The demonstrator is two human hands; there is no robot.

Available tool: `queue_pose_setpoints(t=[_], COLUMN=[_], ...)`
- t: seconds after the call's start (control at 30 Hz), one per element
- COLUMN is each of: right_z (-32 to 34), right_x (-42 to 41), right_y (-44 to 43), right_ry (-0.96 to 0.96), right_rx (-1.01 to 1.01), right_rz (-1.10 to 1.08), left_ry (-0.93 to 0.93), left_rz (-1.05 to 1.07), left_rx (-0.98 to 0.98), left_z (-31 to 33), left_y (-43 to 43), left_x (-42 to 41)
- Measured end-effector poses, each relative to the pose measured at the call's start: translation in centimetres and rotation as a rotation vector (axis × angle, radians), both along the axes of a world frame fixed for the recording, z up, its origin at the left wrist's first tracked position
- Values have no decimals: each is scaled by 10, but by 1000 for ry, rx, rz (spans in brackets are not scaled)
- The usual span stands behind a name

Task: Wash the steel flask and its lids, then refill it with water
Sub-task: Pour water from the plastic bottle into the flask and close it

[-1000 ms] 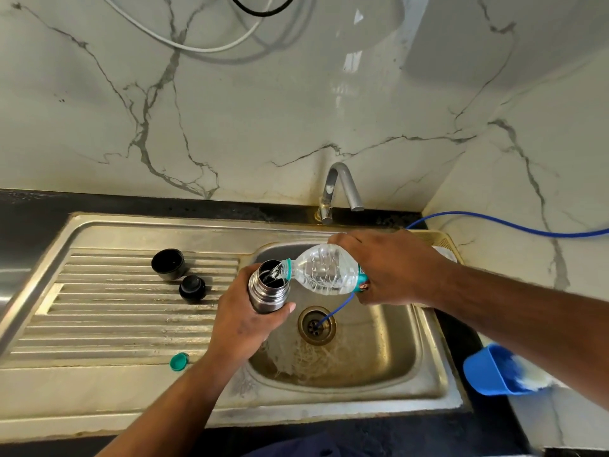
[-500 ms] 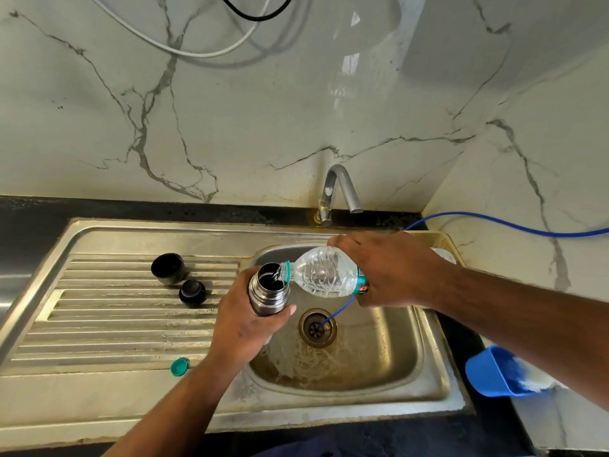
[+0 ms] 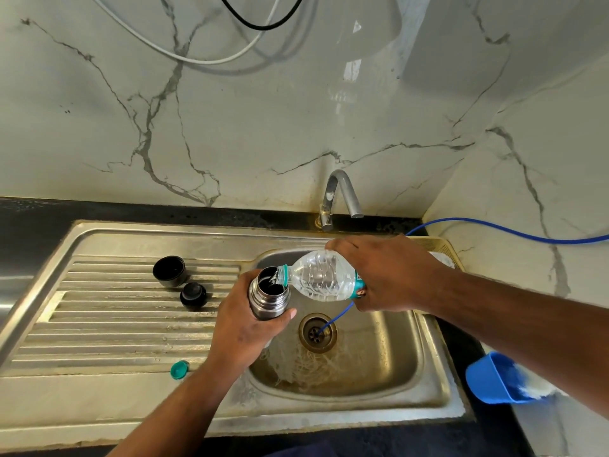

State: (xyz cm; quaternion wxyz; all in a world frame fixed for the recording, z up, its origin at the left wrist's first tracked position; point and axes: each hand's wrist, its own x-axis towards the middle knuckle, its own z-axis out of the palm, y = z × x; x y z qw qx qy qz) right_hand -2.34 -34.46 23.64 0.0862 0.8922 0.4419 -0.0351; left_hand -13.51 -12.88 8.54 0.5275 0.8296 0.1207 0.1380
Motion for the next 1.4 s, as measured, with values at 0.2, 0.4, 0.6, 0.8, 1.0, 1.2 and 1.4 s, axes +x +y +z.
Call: queue_pose_setpoints(t=[0.2,0.4,0.6,0.8,1.0,1.2,1.4], right_z=[-1,1,1,1,2,2,2], right_x=[0,-1,-2,-2,-3,-3,-4], right_y=[1,2,2,2,3,4,5], right_ry=[19,9,17,10,15,12,13], right_rx=[5,3,-7,-9,-16,-19,-26], right_rz=[-1,9,1,3,3,5,6], left_ry=[-7,-11,-10,-11,-16,-19,-26], left_rz=[-3,3,5,15,15,12,2], left_rx=[-6,0,-2,-3,-3,-1,-7], left_z=[1,3,5,5,6,6,7], left_y=[-1,0,0,0,-1,0,-1], left_x=[-3,-5,-6,-7,-7,-8,-9])
